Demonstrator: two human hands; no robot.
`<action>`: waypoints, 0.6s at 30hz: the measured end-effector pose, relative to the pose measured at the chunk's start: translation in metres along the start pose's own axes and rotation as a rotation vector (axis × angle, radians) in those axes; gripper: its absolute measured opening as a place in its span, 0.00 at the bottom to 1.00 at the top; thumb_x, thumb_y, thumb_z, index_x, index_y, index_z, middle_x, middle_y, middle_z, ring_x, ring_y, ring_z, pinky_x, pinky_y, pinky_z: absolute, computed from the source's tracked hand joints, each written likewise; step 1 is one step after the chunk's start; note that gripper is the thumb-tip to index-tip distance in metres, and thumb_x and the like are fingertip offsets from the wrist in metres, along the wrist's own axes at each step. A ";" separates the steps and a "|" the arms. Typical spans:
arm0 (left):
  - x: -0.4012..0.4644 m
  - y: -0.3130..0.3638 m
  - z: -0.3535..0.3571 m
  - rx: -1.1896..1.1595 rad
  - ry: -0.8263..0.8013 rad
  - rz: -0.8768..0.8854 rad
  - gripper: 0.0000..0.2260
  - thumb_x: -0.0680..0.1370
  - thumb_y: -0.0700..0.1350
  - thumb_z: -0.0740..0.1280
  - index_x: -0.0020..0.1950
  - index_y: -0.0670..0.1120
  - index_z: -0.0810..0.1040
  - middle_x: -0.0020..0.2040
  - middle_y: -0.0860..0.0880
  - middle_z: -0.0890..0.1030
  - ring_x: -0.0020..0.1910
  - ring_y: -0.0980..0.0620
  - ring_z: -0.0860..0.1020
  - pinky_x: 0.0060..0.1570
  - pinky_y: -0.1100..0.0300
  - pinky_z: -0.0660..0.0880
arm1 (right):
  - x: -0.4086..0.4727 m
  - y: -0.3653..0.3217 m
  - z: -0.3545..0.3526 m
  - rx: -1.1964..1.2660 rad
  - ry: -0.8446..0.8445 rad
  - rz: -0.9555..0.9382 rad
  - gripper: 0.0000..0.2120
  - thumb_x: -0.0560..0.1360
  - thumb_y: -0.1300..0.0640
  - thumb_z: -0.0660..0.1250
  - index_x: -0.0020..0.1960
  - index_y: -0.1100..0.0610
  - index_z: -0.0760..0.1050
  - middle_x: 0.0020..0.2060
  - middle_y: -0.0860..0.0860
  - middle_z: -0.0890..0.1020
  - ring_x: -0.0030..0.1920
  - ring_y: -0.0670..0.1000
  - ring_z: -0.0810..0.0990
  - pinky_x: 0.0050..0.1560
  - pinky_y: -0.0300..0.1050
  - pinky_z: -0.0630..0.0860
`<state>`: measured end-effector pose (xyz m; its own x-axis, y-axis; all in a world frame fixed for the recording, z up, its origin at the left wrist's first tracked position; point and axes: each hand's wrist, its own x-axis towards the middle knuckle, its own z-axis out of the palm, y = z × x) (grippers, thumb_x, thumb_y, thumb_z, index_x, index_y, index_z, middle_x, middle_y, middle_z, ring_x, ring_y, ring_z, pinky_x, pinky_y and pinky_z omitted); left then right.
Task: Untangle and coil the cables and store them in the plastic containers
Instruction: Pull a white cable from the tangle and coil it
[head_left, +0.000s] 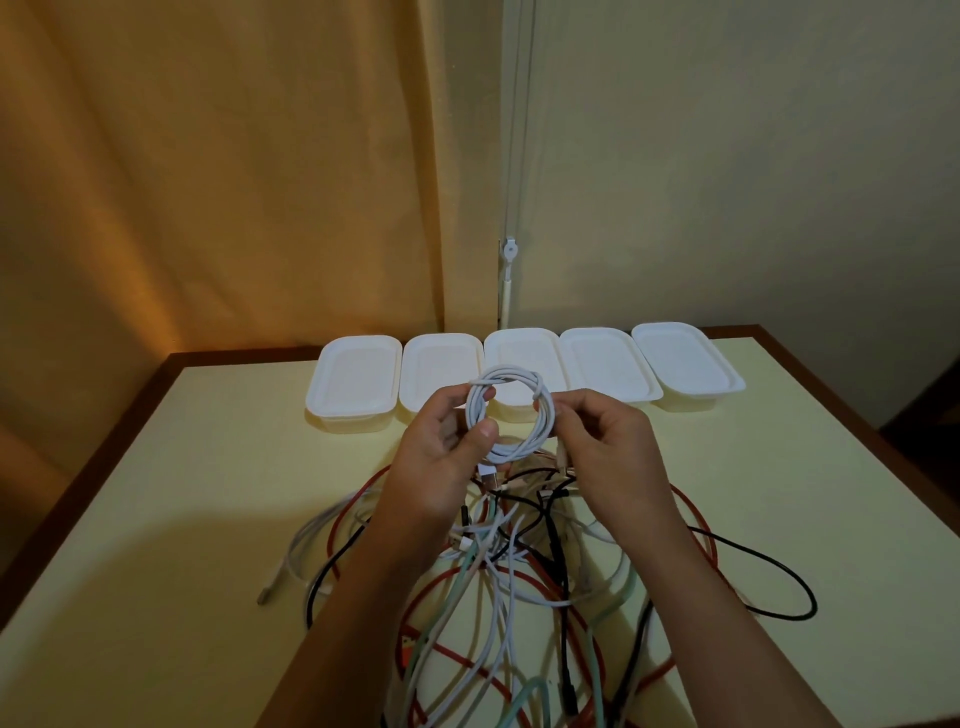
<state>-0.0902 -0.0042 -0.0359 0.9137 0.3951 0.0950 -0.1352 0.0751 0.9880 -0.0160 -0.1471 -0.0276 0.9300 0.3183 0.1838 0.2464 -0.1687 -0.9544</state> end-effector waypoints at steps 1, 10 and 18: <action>0.000 -0.001 0.000 0.006 0.017 0.005 0.13 0.81 0.37 0.64 0.64 0.46 0.75 0.57 0.48 0.84 0.58 0.49 0.82 0.61 0.49 0.77 | 0.000 0.000 -0.002 0.008 -0.016 0.014 0.08 0.81 0.57 0.67 0.48 0.53 0.85 0.26 0.36 0.79 0.30 0.37 0.76 0.33 0.28 0.70; 0.000 -0.001 0.001 0.001 0.090 -0.014 0.12 0.79 0.35 0.66 0.61 0.47 0.75 0.52 0.45 0.85 0.53 0.47 0.83 0.58 0.48 0.79 | 0.002 -0.002 -0.013 0.219 -0.055 0.221 0.07 0.78 0.60 0.69 0.47 0.55 0.87 0.41 0.54 0.87 0.38 0.54 0.82 0.41 0.45 0.81; 0.000 -0.002 0.004 0.011 0.073 -0.050 0.12 0.80 0.38 0.65 0.61 0.49 0.77 0.53 0.50 0.85 0.54 0.51 0.83 0.58 0.49 0.79 | -0.001 -0.002 -0.009 0.114 -0.040 0.210 0.13 0.80 0.59 0.65 0.44 0.50 0.86 0.39 0.47 0.87 0.35 0.43 0.82 0.43 0.45 0.80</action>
<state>-0.0884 -0.0081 -0.0372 0.8888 0.4569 0.0370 -0.0856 0.0861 0.9926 -0.0148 -0.1552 -0.0233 0.9454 0.3246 -0.0291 0.0141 -0.1300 -0.9914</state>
